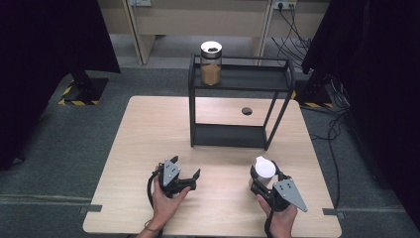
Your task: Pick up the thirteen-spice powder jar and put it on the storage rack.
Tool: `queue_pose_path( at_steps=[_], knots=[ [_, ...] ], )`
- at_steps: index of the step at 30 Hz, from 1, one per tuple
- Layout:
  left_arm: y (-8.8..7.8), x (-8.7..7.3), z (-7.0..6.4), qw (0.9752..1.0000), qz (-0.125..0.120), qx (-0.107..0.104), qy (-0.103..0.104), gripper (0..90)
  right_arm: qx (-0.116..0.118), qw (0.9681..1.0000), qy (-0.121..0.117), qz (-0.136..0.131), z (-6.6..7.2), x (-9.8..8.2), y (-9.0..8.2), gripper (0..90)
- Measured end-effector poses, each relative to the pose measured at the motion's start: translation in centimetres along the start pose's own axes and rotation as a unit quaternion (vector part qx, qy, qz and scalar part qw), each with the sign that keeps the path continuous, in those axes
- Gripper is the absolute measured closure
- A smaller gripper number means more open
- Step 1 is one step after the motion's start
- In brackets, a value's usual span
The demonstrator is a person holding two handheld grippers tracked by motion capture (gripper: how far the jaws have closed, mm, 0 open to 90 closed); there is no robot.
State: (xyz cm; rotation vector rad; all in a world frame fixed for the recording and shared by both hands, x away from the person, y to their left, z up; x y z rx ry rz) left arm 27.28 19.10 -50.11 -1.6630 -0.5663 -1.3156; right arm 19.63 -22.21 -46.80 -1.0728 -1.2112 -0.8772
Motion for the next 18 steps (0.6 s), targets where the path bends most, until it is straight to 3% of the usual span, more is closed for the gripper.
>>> queue_pose_path(
  at_steps=[10,18],
  knots=[
    [0.0,0.0,0.0,1.0000,0.000,0.000,0.003,3.2,-0.009,0.9993,0.006,-0.034,0.2,2.0,0.9,31.0],
    [0.0,0.0,-0.1,1.0000,-0.001,0.001,0.005,3.2,-0.012,0.9983,-0.002,-0.058,0.4,4.0,1.6,30.9]
  ],
)
Point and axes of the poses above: each handheld gripper's, and its own axes: y roughly forward along the jaws, x roughly out of its top, z roughly to its left, the point moved 3 cm from there along y, roughly forward along the jaws, and after that the axes turned 7 degrees about z, right-handed, at the moved point
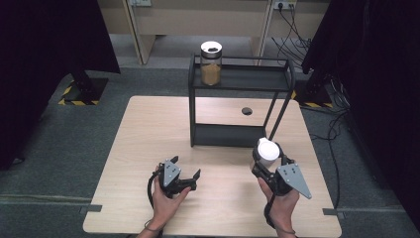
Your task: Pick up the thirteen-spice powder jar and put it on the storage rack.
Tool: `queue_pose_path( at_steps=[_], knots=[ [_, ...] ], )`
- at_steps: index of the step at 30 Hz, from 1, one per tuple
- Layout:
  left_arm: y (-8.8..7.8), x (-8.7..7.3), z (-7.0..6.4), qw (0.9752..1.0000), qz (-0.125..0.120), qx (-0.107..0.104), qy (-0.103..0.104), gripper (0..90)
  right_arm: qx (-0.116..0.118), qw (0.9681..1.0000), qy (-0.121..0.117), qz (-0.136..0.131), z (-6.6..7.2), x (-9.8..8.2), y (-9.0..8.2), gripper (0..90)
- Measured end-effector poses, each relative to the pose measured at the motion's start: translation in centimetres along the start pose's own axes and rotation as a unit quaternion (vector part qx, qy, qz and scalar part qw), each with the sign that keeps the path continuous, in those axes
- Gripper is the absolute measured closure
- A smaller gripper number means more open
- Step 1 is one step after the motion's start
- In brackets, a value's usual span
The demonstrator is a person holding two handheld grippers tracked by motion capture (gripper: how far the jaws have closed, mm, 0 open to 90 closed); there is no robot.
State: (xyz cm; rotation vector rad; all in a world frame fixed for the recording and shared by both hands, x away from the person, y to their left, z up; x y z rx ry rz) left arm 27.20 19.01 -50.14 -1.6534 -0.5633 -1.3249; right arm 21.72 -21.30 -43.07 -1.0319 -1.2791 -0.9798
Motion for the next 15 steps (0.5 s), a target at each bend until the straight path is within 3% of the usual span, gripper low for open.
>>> queue_pose_path(
  at_steps=[15],
  knots=[
    [0.0,0.0,0.0,1.0000,0.000,-0.001,0.002,3.2,-0.001,0.9991,-0.013,-0.041,0.4,3.7,1.9,31.0]
  ],
)
Point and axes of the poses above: each handheld gripper's, and its own axes: y roughly forward along the jaws, x roughly out of its top, z roughly to its left, the point moved 3 cm from there along y, roughly forward along the jaws, and after that the axes turned 7 degrees about z, right-handed, at the moved point
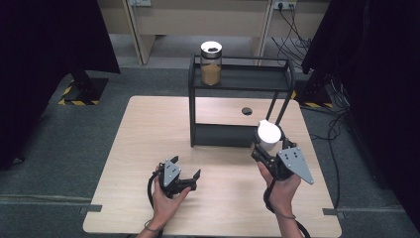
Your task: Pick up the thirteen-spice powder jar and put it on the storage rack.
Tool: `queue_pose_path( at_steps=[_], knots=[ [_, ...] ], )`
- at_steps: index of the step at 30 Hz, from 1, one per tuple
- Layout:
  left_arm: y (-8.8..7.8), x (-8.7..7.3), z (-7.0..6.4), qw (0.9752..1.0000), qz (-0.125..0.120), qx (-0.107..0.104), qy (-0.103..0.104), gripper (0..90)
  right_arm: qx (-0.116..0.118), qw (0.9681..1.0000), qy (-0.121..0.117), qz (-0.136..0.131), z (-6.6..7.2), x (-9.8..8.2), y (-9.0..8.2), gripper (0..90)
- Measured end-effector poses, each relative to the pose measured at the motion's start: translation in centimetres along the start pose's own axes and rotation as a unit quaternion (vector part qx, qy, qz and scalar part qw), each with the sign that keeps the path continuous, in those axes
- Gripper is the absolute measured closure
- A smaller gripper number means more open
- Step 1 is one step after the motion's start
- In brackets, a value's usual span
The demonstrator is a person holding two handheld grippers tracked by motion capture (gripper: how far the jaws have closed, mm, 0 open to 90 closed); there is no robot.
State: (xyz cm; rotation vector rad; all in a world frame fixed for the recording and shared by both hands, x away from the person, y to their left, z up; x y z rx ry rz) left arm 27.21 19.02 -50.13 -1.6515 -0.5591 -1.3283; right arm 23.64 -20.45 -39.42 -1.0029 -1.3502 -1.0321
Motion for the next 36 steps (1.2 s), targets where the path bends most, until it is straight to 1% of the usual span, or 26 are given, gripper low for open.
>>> queue_pose_path(
  at_steps=[8,14,21,36],
  knots=[
    [0.0,0.0,-0.1,1.0000,0.000,0.000,0.003,3.2,0.000,0.9999,-0.004,-0.014,0.0,1.4,1.2,31.0],
    [0.0,0.0,-0.1,1.0000,0.000,-0.001,0.004,3.2,-0.001,0.9998,0.002,-0.020,-0.1,2.5,2.3,31.0],
    [0.0,0.0,-0.1,1.0000,0.000,-0.001,0.005,3.1,-0.003,0.9996,-0.003,-0.029,0.0,3.9,3.4,31.0],
    [0.0,0.1,-0.2,1.0000,0.002,-0.003,0.008,3.1,-0.007,0.9987,-0.007,-0.050,0.0,7.1,5.1,31.0]
  ],
)
Point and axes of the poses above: each handheld gripper's, and its own axes: y roughly forward along the jaws, x roughly out of its top, z roughly to its left, the point moved 3 cm from there along y, roughly forward along the jaws, and after that the axes turned 7 degrees about z, right-handed, at the moved point
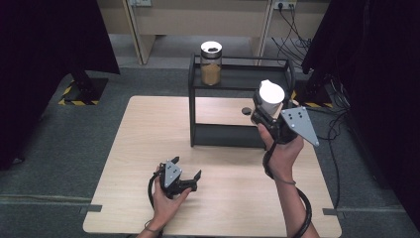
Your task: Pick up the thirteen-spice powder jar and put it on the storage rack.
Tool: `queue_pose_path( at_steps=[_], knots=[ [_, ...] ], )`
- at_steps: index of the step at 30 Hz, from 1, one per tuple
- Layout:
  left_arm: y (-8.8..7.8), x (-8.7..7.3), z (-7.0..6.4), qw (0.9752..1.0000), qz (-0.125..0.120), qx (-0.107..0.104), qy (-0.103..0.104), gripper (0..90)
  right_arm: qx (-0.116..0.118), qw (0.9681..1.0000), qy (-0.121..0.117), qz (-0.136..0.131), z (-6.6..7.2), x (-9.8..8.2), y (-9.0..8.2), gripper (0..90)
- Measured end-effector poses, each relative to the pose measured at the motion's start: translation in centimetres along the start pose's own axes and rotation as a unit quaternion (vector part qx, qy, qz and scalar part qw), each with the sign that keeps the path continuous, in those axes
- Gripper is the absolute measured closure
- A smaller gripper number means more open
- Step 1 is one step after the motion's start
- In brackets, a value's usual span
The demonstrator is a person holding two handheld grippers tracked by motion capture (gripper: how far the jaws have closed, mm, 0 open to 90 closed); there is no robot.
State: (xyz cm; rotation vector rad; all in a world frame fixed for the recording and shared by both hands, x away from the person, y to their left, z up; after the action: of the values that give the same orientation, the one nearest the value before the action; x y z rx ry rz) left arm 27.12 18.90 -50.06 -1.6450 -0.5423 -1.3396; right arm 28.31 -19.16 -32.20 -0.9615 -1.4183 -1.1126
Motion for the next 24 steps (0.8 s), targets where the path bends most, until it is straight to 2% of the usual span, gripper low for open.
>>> queue_pose_path(
  at_steps=[17,24],
  knots=[
    [0.0,0.0,0.0,1.0000,0.000,-0.001,0.000,3.0,-0.003,0.9999,-0.004,-0.010,-0.1,2.8,2.0,31.1],
    [0.0,0.0,0.0,1.0000,0.000,-0.001,0.001,3.0,-0.004,0.9999,0.002,-0.013,-0.2,3.7,2.9,31.1]
  ],
)
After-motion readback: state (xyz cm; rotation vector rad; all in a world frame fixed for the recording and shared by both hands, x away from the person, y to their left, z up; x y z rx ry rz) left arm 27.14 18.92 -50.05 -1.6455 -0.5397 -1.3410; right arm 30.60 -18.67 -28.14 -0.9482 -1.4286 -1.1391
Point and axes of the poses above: each handheld gripper's, and its own axes: y roughly forward along the jaws, x roughly out of its top, z roughly to its left, the point moved 3 cm from there along y, roughly forward along the jaws, and after that the axes turned 7 degrees about z, right-handed, at the moved point
